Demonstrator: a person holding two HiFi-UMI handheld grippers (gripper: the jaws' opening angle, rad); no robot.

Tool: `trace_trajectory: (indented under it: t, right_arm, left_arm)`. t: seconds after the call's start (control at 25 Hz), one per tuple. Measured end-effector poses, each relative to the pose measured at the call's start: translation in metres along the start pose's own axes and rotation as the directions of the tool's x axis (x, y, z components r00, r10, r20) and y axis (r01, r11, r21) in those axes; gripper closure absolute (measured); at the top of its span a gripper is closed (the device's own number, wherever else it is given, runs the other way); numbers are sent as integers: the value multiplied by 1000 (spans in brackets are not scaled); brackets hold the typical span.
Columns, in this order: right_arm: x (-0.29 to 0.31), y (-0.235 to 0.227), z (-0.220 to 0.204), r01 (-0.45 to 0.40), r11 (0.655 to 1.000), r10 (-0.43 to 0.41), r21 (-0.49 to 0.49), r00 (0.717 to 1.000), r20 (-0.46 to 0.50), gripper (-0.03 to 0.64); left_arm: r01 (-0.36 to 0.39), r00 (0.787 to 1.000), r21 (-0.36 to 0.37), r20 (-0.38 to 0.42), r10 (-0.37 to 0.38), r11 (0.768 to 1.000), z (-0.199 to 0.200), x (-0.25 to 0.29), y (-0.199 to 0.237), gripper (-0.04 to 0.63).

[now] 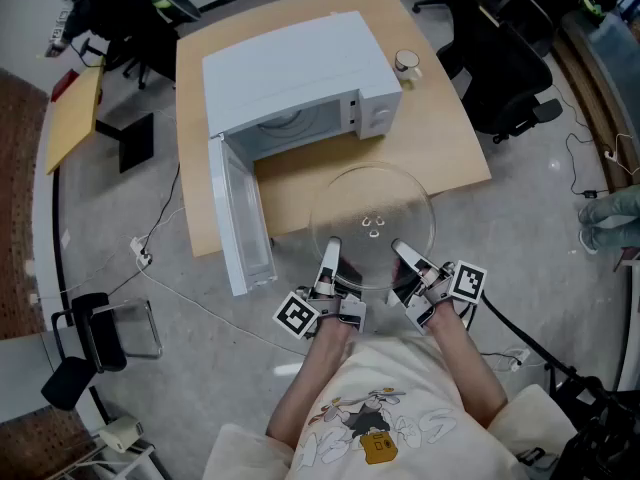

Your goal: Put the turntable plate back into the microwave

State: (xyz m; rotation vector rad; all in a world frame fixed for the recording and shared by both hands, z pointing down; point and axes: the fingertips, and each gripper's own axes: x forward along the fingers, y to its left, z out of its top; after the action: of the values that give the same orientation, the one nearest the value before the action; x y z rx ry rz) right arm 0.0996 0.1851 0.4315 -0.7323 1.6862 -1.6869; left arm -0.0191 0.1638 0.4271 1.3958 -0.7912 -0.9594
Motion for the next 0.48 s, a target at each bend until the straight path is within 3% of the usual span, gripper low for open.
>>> trace_trajectory:
  t: [0.32, 0.48]
  right_arm:
    - [-22, 27, -44, -34, 999, 30, -21, 991, -134, 581]
    - [-26, 24, -58, -35, 999, 33, -6, 981, -190, 578]
  left_arm:
    - [14, 995, 35, 97, -18, 999, -8, -62, -33, 566]
    - [-14, 990, 42, 141, 8, 999, -10, -82, -30, 565]
